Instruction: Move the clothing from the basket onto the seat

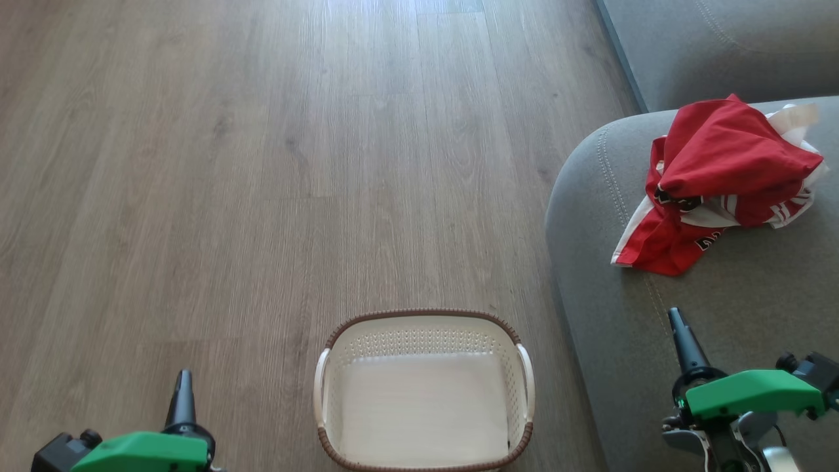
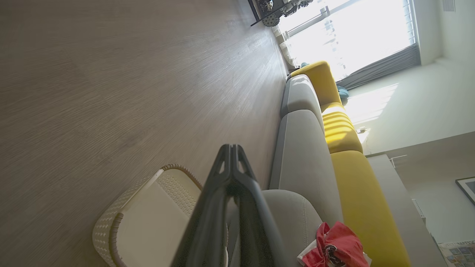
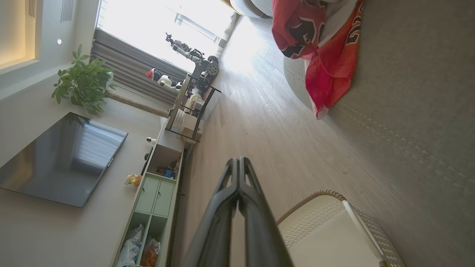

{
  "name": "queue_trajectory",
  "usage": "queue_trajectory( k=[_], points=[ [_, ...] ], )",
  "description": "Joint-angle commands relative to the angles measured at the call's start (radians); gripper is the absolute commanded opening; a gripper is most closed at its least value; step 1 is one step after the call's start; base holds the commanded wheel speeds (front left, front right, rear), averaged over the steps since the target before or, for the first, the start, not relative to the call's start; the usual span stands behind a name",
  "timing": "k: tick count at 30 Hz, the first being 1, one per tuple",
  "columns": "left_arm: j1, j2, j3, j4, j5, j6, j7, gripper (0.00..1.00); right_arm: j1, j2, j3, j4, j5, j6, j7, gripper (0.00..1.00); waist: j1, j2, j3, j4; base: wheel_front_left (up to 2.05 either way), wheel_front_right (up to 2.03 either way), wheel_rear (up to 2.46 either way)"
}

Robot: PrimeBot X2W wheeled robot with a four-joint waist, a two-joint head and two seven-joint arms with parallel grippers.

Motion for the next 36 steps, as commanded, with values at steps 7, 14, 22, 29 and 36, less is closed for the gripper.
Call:
queue_trajectory(
  k=[7,14,22,29,36],
  points=[
    [-0.058,-0.004,0.065,-0.044,-0.08,-0.032,0.023,0.0,-0.067,-0.012,0.003,-0.038,0.108,0.006,0.019,0.0,0.0,0.0,0.004,-0.003,0.0,0.0,0.0],
    [-0.066,-0.011,0.089,-0.05,-0.134,-0.047,0.04,0.0,-0.075,-0.014,-0.001,-0.04,0.179,0.006,0.029,0.0,0.0,0.0,0.007,-0.005,0.0,0.0,0.0],
    [-0.076,-0.021,0.12,-0.058,-0.206,-0.067,0.061,0.0,-0.086,-0.018,-0.006,-0.041,0.276,0.007,0.042,0.0,0.0,0.0,0.01,-0.007,0.0,0.0,0.0],
    [-0.085,-0.03,0.148,-0.065,-0.269,-0.085,0.08,0.0,-0.095,-0.021,-0.009,-0.043,0.361,0.007,0.053,0.0,0.0,0.0,0.014,-0.01,0.0,0.0,0.0],
    [-0.094,-0.039,0.175,-0.071,-0.332,-0.103,0.1,0.0,-0.104,-0.026,-0.011,-0.044,0.446,0.008,0.063,0.0,0.0,0.0,0.017,-0.012,0.0,0.0,0.0]
  ],
)
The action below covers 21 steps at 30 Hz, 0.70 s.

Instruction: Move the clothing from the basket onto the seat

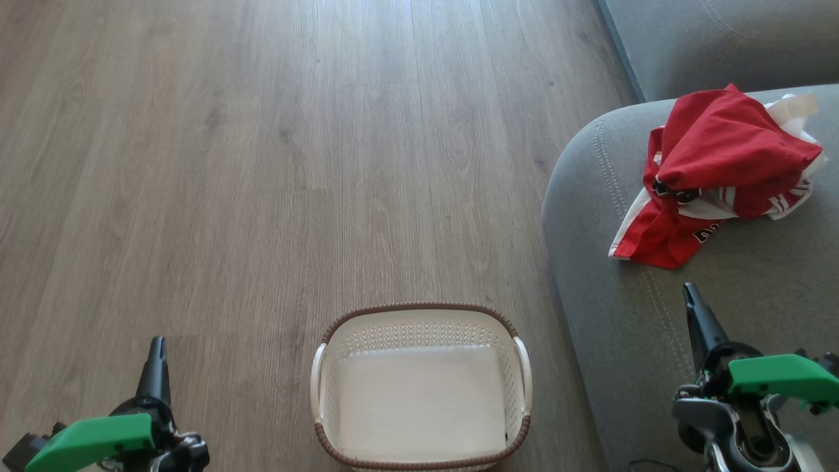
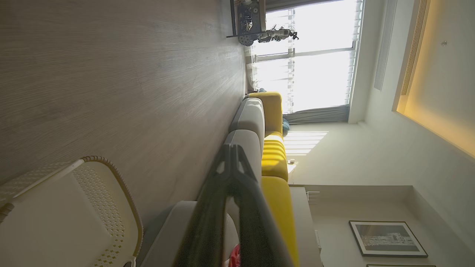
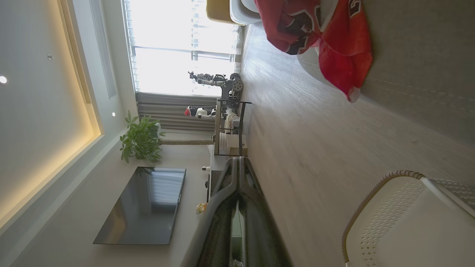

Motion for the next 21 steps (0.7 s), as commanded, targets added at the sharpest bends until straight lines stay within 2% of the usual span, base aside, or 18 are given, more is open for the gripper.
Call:
queue_trajectory(
  k=[1,7,21],
  points=[
    [-0.047,0.005,0.045,-0.039,-0.027,-0.011,0.011,0.0,-0.06,-0.019,0.015,-0.041,0.039,0.008,0.009,0.0,0.0,0.0,0.001,-0.001,0.0,0.0,0.0],
    [-0.054,-0.002,0.067,-0.044,-0.077,-0.025,0.026,0.0,-0.067,-0.024,0.014,-0.042,0.108,0.008,0.016,0.0,0.0,0.0,0.004,-0.002,0.0,0.0,0.0],
    [-0.054,-0.002,0.068,-0.044,-0.076,-0.025,0.026,0.0,-0.066,-0.031,0.024,-0.043,0.117,0.008,0.009,0.0,0.0,0.0,0.004,-0.002,0.0,0.0,0.0]
  ],
)
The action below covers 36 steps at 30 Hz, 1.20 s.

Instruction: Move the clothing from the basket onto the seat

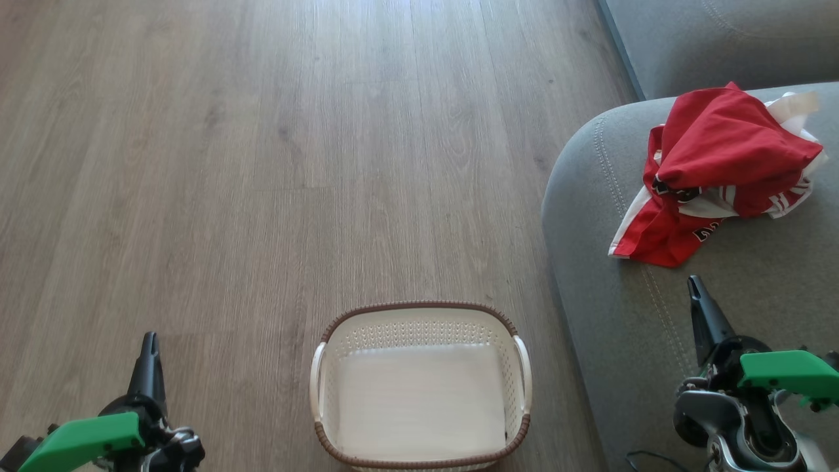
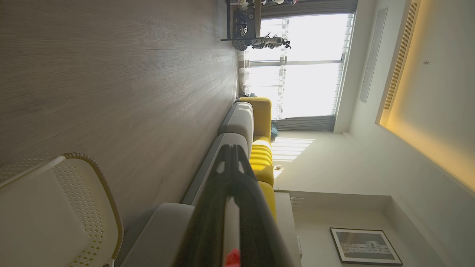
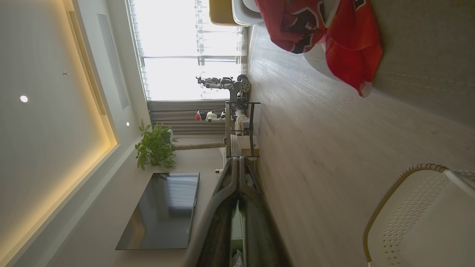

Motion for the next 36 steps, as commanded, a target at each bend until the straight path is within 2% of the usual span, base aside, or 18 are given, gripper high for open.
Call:
queue_trajectory(
  k=[1,36],
  points=[
    [-0.047,0.01,0.035,-0.037,-0.002,-0.009,0.005,0.0,-0.054,-0.021,0.023,-0.039,0.009,0.008,-0.001,0.0,0.0,0.0,0.0,0.0,0.0,0.0,0.0],
    [-0.047,0.01,0.035,-0.037,-0.001,-0.009,0.005,0.0,-0.051,-0.044,0.055,-0.043,0.036,0.008,-0.026,0.0,0.0,0.0,0.0,0.0,0.0,0.0,0.0]
  ],
)
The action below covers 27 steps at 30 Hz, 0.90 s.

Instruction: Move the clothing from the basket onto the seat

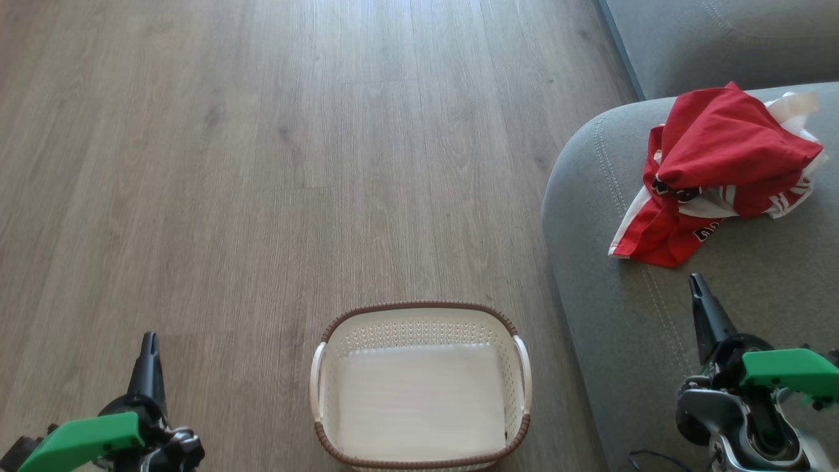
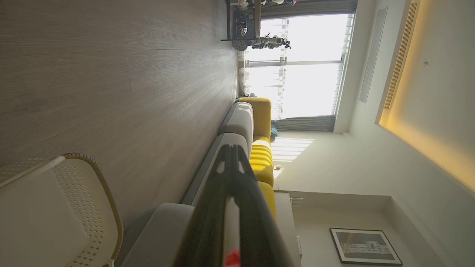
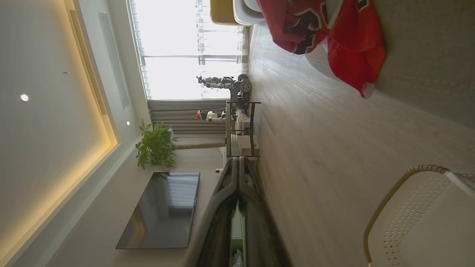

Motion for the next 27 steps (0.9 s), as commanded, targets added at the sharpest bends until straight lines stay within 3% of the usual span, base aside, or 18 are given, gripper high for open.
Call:
queue_trajectory(
  k=[1,27],
  points=[
    [-0.047,0.01,0.034,-0.037,-0.001,-0.009,0.005,0.0,-0.051,-0.018,0.025,-0.039,0.013,0.008,-0.006,0.0,0.0,0.0,0.0,0.0,0.0,0.0,0.0],
    [-0.047,0.01,0.035,-0.037,-0.001,-0.009,0.005,0.0,-0.05,-0.04,0.054,-0.043,0.039,0.008,-0.029,0.0,0.0,0.0,0.0,0.0,0.0,0.0,0.0]
  ],
)
